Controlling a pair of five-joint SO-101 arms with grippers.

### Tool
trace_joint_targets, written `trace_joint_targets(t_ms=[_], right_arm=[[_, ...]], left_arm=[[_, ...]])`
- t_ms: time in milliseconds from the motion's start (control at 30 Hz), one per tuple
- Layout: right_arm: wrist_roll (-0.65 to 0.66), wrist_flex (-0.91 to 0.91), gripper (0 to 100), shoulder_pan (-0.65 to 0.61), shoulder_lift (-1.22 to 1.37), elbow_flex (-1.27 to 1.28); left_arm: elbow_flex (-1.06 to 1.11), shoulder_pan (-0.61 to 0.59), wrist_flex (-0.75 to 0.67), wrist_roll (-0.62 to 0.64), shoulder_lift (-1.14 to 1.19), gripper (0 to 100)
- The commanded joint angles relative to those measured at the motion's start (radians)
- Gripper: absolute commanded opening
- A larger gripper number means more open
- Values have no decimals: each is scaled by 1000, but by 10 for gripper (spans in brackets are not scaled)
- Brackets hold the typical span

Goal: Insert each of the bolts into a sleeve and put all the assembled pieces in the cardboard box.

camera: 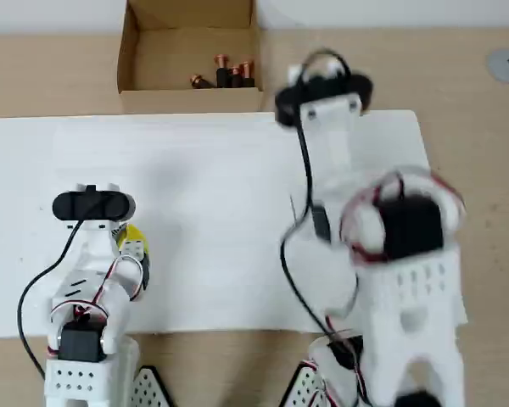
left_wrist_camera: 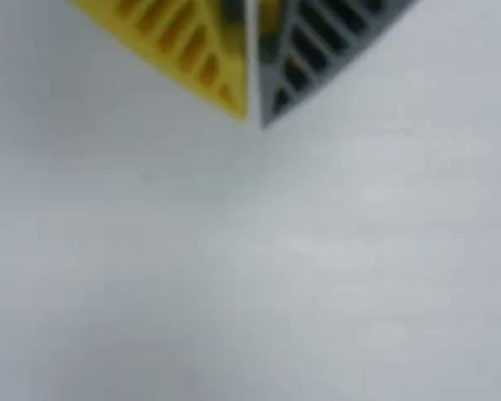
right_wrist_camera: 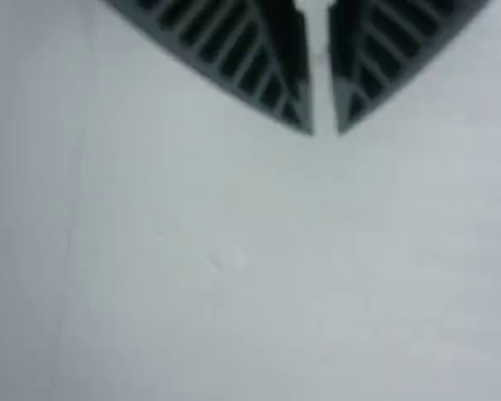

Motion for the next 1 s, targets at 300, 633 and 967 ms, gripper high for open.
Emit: trace_joint_targets(t_ms=[300, 633, 967], right_arm=[[-3, -259, 9, 4, -613, 650], [51, -506, 9, 5, -1175, 1064], [173, -658, 9, 10, -1199, 1399]], left_arm=[[66, -17, -12, 2, -8, 10], [66, -17, -12, -2, -8, 10], [69, -14, -20, -5, -8, 11]])
